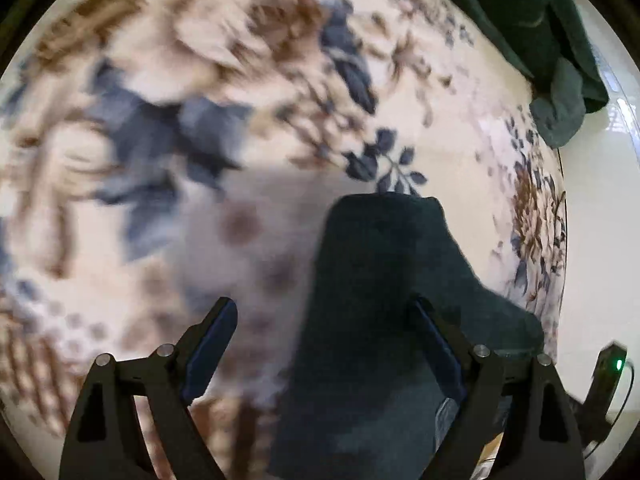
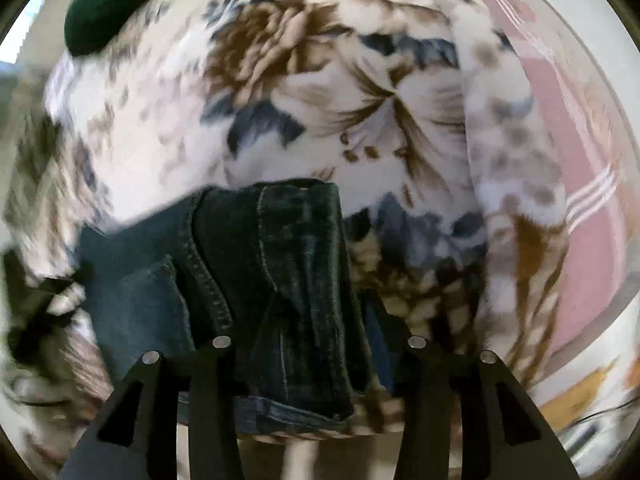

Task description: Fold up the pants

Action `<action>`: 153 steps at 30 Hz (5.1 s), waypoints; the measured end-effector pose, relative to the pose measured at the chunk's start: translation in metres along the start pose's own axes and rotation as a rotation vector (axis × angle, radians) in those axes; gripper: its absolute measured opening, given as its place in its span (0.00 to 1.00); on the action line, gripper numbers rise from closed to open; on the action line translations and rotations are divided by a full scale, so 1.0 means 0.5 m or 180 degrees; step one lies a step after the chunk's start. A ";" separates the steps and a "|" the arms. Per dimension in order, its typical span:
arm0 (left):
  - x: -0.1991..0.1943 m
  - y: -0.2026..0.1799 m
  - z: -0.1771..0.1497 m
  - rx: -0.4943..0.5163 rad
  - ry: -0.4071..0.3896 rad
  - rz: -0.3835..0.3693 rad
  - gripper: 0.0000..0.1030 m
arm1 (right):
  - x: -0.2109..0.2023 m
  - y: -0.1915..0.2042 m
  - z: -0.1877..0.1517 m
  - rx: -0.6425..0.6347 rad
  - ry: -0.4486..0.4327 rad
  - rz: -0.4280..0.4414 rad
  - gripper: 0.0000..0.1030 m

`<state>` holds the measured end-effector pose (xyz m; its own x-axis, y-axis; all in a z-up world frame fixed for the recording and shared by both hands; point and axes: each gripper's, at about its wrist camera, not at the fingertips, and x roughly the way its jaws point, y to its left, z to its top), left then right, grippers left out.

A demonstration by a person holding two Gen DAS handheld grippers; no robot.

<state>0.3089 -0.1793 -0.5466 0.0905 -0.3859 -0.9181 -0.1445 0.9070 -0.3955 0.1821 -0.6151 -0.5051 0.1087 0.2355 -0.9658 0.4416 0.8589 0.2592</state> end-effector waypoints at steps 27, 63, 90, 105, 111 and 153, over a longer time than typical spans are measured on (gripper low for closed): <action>-0.007 0.028 -0.090 0.0091 0.0075 -0.0188 1.00 | 0.047 -0.019 -0.110 0.0379 -0.0028 0.0019 0.22; 0.038 0.052 -0.118 0.0020 0.0115 -0.0446 1.00 | 0.236 0.025 -0.172 0.1102 -0.0046 0.2022 0.85; -0.220 -0.015 -0.127 0.0263 -0.0327 -0.0645 0.25 | -0.054 0.243 -0.265 0.0641 -0.0572 0.1900 0.42; -0.659 0.234 0.274 0.0132 -0.0911 -0.0689 0.24 | -0.174 0.909 -0.075 0.0339 -0.0681 0.2473 0.42; -0.771 0.416 0.584 0.0146 -0.1103 -0.0637 0.24 | -0.060 1.250 0.069 0.0283 -0.0732 0.2677 0.42; -0.762 0.468 0.680 0.0792 -0.1098 0.0953 0.95 | -0.159 1.465 0.027 -0.1024 -0.1477 -0.0825 1.00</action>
<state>0.5756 0.2373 -0.2801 0.4066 -0.0636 -0.9114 0.0211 0.9980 -0.0602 0.5092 -0.0109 -0.2385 0.4416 -0.1594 -0.8829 0.2228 0.9727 -0.0641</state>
